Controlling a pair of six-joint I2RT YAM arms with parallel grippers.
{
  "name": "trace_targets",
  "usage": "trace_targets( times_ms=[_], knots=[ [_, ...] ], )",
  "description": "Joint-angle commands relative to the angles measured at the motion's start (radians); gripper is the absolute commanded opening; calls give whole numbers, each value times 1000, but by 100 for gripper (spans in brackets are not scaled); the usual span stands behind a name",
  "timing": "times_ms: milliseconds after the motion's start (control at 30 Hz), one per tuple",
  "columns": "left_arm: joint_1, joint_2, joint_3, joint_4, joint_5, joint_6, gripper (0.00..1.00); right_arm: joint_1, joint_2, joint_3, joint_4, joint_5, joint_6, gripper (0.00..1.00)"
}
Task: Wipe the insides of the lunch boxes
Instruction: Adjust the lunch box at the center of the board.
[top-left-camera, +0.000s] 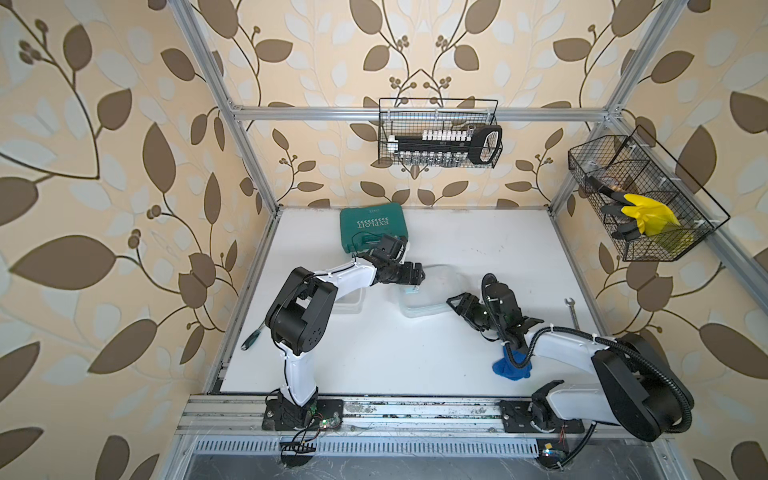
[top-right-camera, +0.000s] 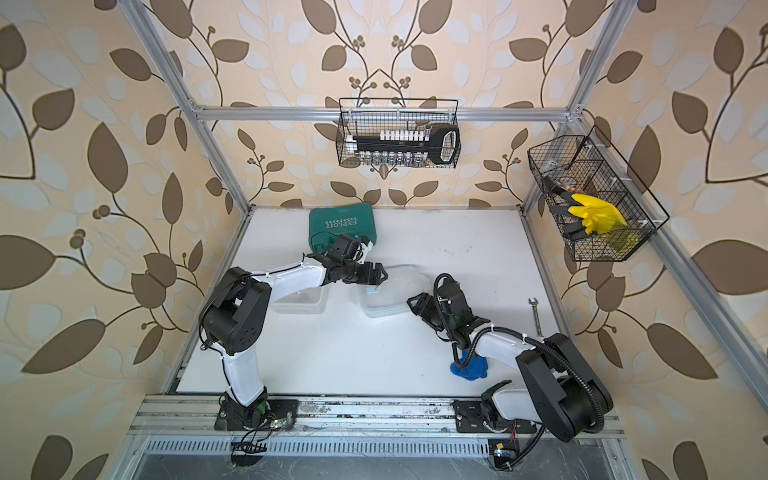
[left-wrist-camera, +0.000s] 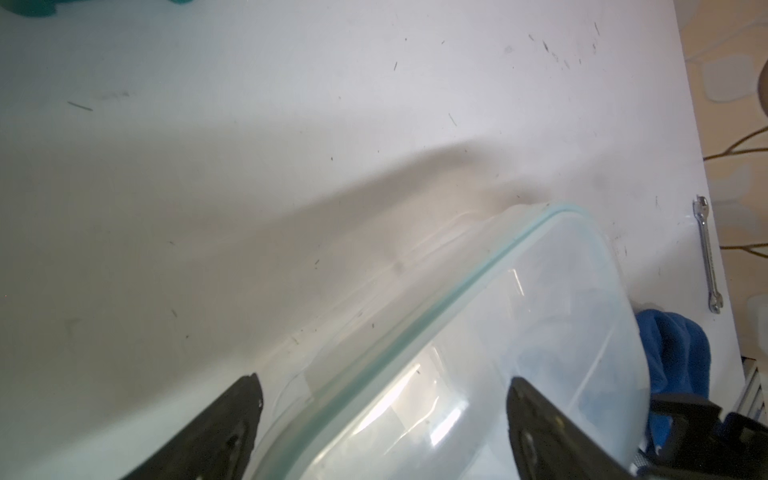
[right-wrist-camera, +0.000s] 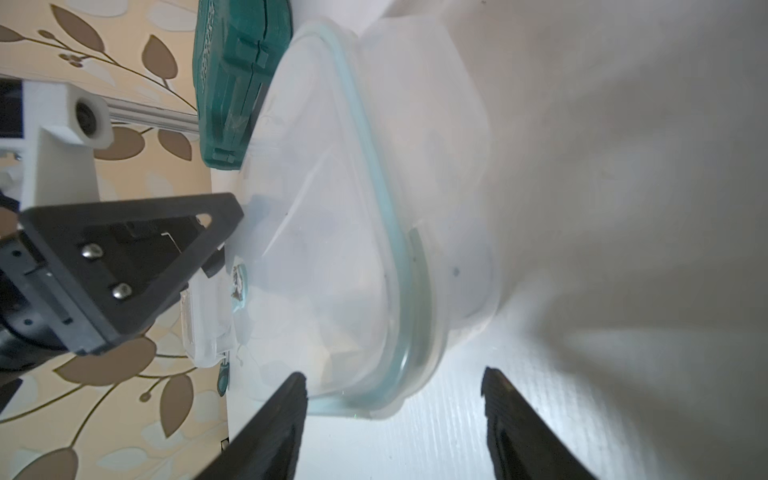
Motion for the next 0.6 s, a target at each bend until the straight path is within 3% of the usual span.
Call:
trace_targets(
  times_ms=[0, 367, 567],
  knots=[
    [-8, -37, -40, 58, 63, -30, 93, 5, 14, 51, 10, 50, -8, 68],
    [-31, -144, -210, 160, 95, -157, 92, -43, 149, 169, 14, -9, -47, 67],
    [-98, -175, -264, 162, 57, -229, 92, -70, 215, 274, -20, -34, -84, 67]
  ],
)
